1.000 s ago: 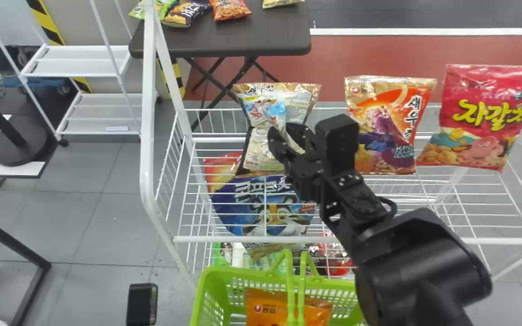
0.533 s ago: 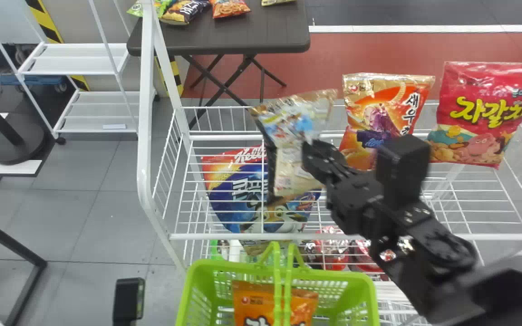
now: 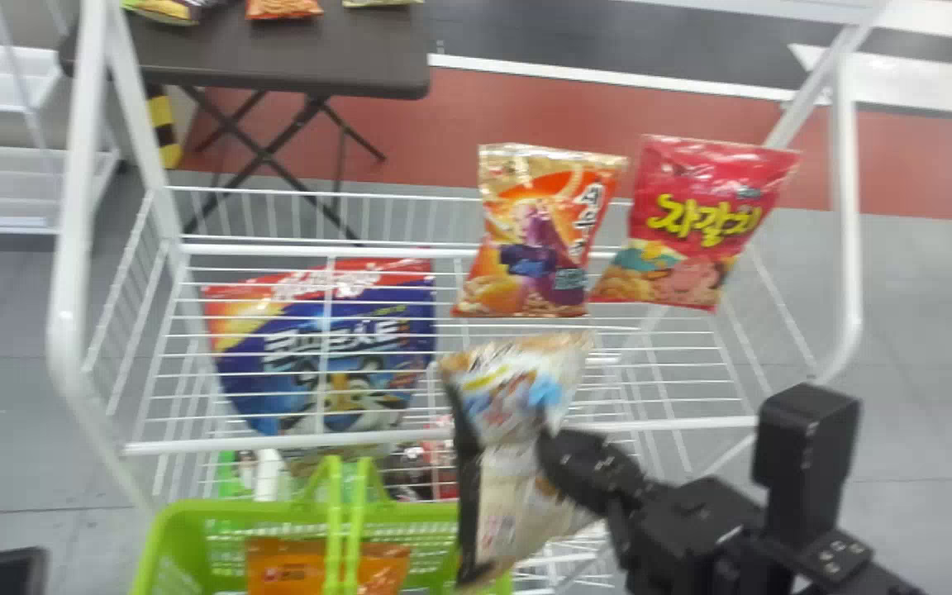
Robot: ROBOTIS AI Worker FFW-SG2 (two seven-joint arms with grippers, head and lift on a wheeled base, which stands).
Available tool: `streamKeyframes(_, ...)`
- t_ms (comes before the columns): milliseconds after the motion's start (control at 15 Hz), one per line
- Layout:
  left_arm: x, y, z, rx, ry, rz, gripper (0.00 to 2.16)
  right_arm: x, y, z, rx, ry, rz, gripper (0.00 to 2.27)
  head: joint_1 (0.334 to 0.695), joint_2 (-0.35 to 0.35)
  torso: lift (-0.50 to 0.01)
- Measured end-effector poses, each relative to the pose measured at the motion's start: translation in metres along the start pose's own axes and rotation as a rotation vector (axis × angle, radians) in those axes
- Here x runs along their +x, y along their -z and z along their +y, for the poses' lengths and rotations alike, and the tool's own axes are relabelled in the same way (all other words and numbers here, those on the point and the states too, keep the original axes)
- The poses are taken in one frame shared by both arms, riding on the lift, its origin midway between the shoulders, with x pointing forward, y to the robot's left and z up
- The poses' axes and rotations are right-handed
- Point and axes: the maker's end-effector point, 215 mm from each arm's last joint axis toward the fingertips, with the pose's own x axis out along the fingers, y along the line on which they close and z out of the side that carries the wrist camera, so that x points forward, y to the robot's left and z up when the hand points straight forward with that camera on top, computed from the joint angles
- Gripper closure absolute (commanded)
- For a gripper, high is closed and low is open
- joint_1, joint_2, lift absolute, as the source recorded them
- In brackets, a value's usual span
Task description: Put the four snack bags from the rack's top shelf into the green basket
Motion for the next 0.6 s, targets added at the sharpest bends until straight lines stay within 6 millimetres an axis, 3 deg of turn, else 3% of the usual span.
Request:
streamKeyframes(133, -0.002, 0.002, -0.001, 0.001, 0.000, -0.004, 2.15, -0.009, 0.046, 0.009, 0.050, -0.043, 0.156, 2.23, 0.695, -0.306, 0.000)
streamKeyframes(333, -0.005, 0.002, -0.003, 0.010, 0.006, -0.014, 2.15, -0.019, 0.096, 0.032, 0.110, -0.102, 0.316, 2.23, 0.695, -0.313, 0.000)
streamKeyframes(533, -0.001, 0.005, -0.007, 0.014, 0.016, -0.008, 2.15, -0.013, 0.112, 0.063, 0.150, -0.185, 0.343, 2.23, 0.695, -0.269, 0.000)
streamKeyframes(600, 0.001, 0.007, -0.009, 0.015, 0.020, -0.003, 2.15, -0.009, 0.111, 0.074, 0.153, -0.211, 0.333, 2.23, 0.695, -0.219, 0.000)
